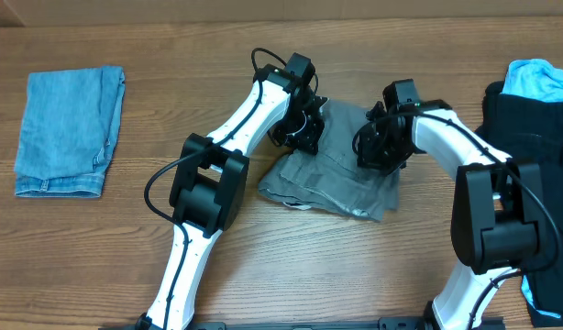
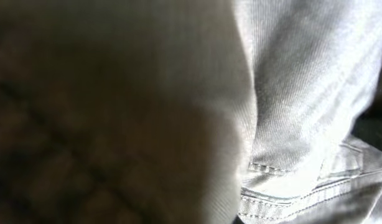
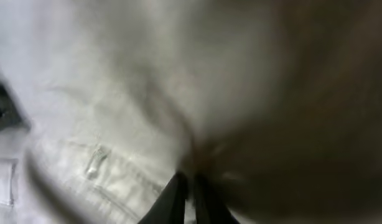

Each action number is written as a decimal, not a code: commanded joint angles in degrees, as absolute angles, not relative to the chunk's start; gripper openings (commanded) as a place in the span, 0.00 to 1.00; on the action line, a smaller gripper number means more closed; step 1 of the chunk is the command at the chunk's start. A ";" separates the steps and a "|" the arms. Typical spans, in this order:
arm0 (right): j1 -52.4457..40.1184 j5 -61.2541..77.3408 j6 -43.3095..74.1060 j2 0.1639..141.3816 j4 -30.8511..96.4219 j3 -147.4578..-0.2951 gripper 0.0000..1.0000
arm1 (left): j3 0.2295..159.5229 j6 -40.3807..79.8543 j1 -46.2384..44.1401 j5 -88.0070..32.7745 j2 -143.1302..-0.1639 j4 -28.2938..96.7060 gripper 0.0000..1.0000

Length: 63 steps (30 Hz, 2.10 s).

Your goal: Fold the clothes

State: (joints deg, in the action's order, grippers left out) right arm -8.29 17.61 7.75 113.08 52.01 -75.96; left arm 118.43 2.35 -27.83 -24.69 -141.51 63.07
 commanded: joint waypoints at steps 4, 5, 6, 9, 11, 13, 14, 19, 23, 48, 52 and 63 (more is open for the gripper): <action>-7.92 14.96 7.94 102.30 64.18 -93.08 0.58 | 122.37 1.69 -28.36 -21.61 -142.43 67.20 0.04; -7.46 14.13 8.69 100.75 65.76 -94.85 0.67 | 123.81 1.69 -27.97 -21.58 -142.17 68.20 0.04; -6.79 13.28 9.69 98.87 67.42 -96.33 0.77 | 125.73 1.67 -27.35 -21.58 -141.73 69.49 0.04; -4.14 13.10 10.79 93.82 70.48 -97.03 0.85 | 131.46 1.72 -25.08 -21.17 -140.00 73.41 0.04; -2.39 13.10 10.94 92.18 72.42 -97.03 0.89 | 134.17 1.93 -23.31 -21.17 -138.78 75.02 0.04; -0.73 13.10 10.92 91.61 74.22 -97.03 0.91 | 136.64 2.50 -21.30 -21.17 -137.64 76.60 0.04; 0.21 13.10 10.90 91.61 75.33 -97.01 0.91 | 137.78 3.22 -19.94 -21.19 -136.92 77.36 0.04; 2.02 13.08 10.87 91.64 76.93 -96.38 0.93 | 140.11 3.88 -14.00 -21.45 -134.19 80.23 0.04; 2.00 13.10 10.90 91.61 77.10 -96.38 1.00 | 140.42 4.73 -9.63 -22.17 -133.36 81.95 0.04; 1.96 12.45 10.44 91.64 83.02 -94.74 1.00 | 140.44 14.52 22.79 -30.39 -132.44 75.90 0.04; 1.96 12.45 10.44 91.64 83.53 -93.38 1.00 | 140.44 18.11 30.02 -34.41 -132.29 72.20 0.04; 1.96 12.49 10.46 91.66 84.18 -93.32 1.00 | 140.38 22.33 38.81 -31.53 -132.31 69.95 0.04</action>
